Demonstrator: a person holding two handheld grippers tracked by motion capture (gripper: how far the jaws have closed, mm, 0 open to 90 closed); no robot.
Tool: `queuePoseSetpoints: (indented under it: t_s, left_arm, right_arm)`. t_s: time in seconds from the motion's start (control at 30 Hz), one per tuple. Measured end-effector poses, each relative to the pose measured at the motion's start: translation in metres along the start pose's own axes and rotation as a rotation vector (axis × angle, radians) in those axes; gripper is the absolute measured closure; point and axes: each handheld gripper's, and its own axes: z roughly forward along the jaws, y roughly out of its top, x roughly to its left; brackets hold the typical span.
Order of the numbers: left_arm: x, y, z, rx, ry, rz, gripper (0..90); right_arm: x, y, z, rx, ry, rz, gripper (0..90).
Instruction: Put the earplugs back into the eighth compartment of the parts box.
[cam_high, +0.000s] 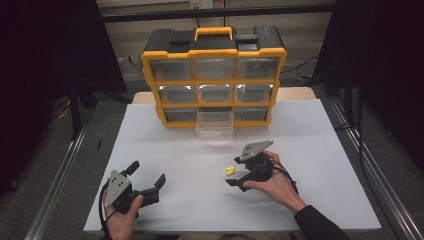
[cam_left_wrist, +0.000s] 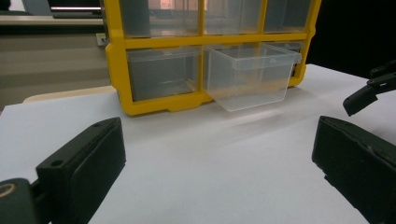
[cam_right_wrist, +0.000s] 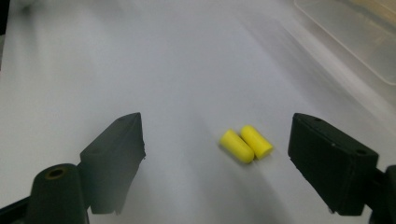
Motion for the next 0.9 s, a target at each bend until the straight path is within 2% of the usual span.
queuePoseSetpoints:
  t_s: [0.27, 0.37, 0.5, 0.63, 0.73, 0.9]
  left_arm:
    - [0.000, 0.000, 0.000, 0.004, -0.005, -0.001, 2.8]
    - [0.000, -0.001, 0.000, 0.010, -0.010, 0.000, 2.9]
    - [0.000, -0.001, 0.001, 0.008, -0.009, -0.003, 2.9]
    - [0.000, 0.000, 0.000, 0.008, -0.009, -0.004, 2.9]
    - [0.001, 0.000, 0.000, 0.008, -0.005, 0.001, 2.9]
    - [0.000, -0.001, 0.001, 0.011, -0.012, -0.004, 2.9]
  right_arm:
    - [-0.001, 0.012, 0.010, 0.050, 0.012, -0.047, 15.1]
    - [-0.004, 0.017, 0.011, 0.063, 0.014, -0.056, 17.4]
    - [-0.007, 0.023, 0.014, 0.117, 0.027, -0.087, 24.3]
    - [-0.009, 0.027, 0.015, 0.161, 0.012, -0.122, 26.9]
    - [-0.010, 0.027, 0.012, 0.149, 0.014, -0.118, 31.8]
    - [-0.009, 0.024, 0.015, 0.207, 0.019, -0.143, 37.4]
